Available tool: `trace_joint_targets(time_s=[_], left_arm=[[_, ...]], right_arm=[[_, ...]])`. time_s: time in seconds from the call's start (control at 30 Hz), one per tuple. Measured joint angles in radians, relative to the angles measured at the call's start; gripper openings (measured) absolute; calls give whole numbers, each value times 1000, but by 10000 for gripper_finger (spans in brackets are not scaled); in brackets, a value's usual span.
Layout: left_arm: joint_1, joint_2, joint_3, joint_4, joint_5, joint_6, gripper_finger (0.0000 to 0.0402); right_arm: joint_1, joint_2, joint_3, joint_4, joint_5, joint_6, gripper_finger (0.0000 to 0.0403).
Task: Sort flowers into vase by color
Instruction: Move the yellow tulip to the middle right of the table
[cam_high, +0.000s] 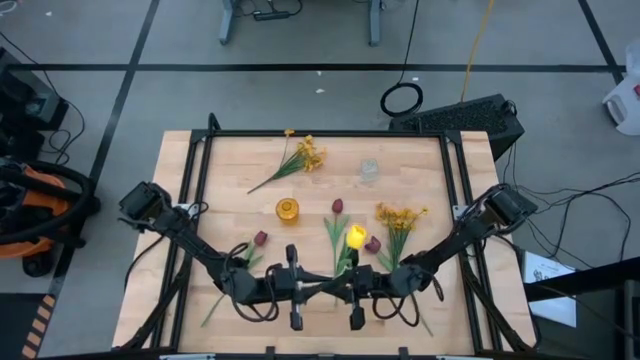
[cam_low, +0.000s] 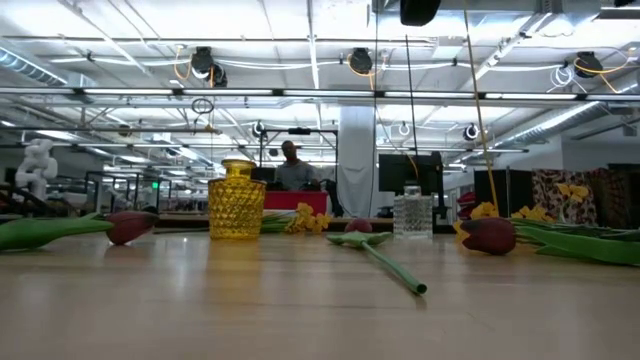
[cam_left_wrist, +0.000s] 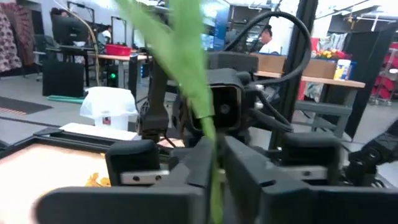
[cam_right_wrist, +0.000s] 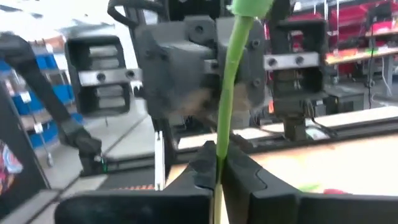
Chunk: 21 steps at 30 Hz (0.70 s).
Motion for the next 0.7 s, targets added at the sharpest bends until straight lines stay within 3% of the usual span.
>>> trace_joint_targets(time_s=[0.17, 0.3, 0.4, 0.53, 0.7], left_arm=[[-44, 0, 0, -5, -67, 19, 160], [-76, -1, 0, -74, -256, 23, 227], [-89, -1, 0, -163, -371, -43, 249], [-80, -1, 0, -294, -363, -190, 251], [-41, -1, 0, -378, -219, -321, 244]], right_arm=[[19, -129, 0, -332, 86, 99, 3], [42, -269, 0, -718, 132, 260, 2], [53, -383, 0, -1021, 135, 432, 1], [72, -521, 0, -1410, 150, 673, 1], [96, -622, -10, -1846, 184, 1013, 1]])
